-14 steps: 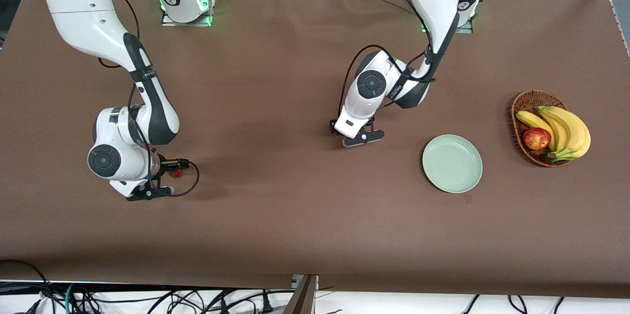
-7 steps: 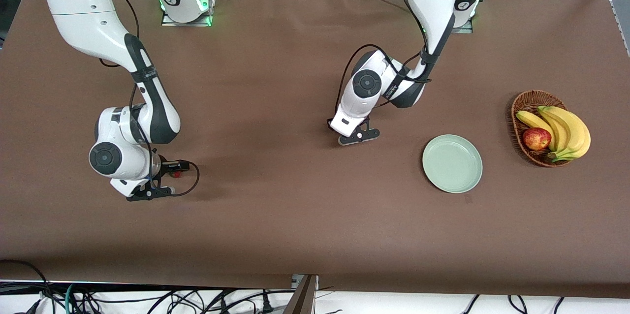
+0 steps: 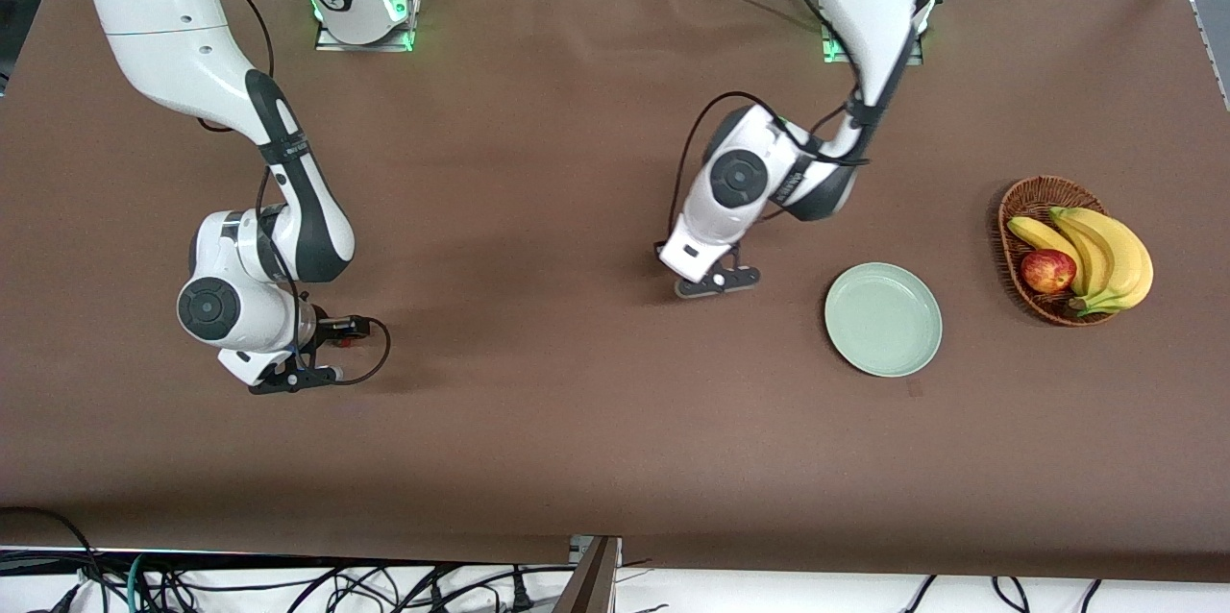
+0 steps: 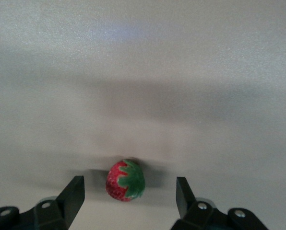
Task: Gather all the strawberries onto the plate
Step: 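Carry the strawberry over the plate with the left gripper while the right gripper grasps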
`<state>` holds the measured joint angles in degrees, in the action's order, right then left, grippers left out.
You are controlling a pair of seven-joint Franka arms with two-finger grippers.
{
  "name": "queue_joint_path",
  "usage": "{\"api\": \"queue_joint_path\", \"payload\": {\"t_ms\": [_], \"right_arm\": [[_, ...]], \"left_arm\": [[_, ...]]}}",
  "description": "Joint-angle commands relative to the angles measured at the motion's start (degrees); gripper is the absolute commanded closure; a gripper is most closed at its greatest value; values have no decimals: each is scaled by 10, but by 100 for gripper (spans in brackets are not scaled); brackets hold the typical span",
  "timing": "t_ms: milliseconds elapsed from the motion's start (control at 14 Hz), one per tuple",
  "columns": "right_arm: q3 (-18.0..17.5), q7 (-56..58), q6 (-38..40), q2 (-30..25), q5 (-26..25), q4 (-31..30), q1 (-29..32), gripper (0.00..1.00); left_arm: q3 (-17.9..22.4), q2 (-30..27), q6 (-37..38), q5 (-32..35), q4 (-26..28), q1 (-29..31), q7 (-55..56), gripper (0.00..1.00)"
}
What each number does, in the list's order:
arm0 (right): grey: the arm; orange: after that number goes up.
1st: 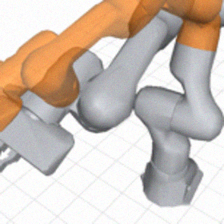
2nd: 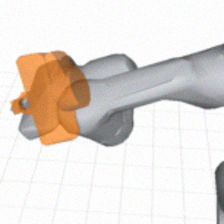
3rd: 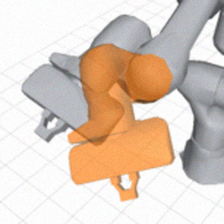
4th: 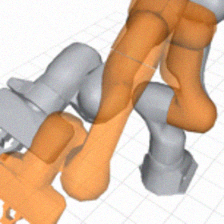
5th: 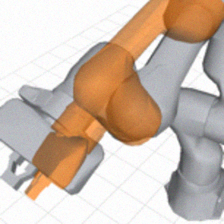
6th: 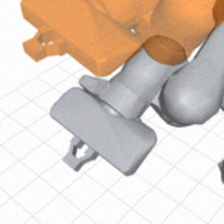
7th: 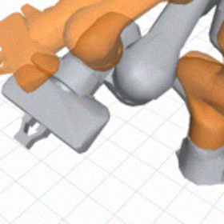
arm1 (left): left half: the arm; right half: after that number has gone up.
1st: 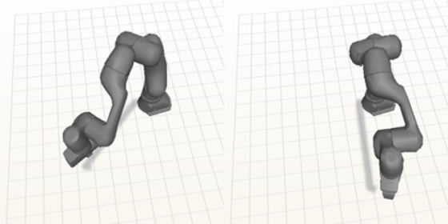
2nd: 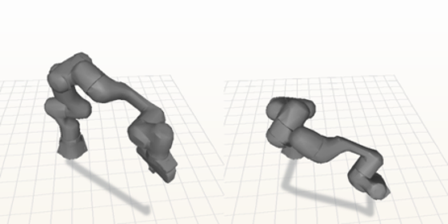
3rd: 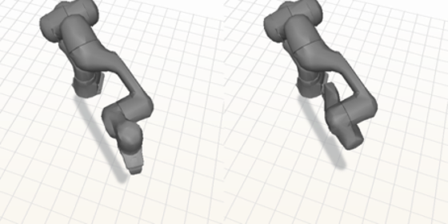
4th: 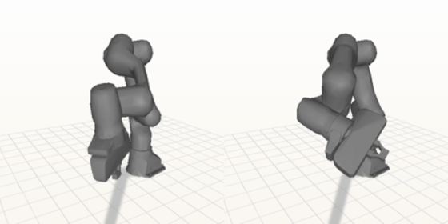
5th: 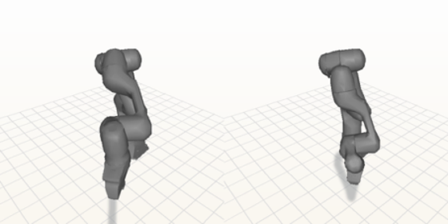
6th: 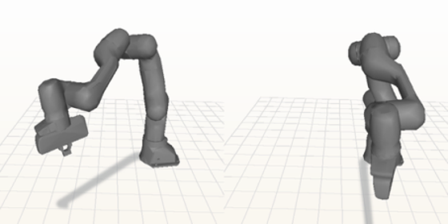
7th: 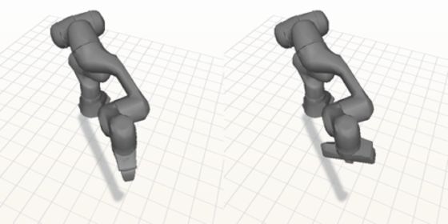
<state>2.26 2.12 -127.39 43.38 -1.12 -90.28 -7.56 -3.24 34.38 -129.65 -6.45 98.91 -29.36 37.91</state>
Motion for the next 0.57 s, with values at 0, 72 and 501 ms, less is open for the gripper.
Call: {"api": "queue_joint_path", "payload": {"t_ms": [0,72,501], "right_arm": [[-3,-3,-10,-4,9,-9,4,36],[-3,-3,-9,-5,9,-9,3,49],[-5,-2,-6,-6,9,-6,2,88]], "left_arm": [[-5,-25,149,13,-63,75,-115,83],[-5,-25,185,14,-81,100,-156,83],[-4,-13,213,20,-87,242,-509,80]]}}
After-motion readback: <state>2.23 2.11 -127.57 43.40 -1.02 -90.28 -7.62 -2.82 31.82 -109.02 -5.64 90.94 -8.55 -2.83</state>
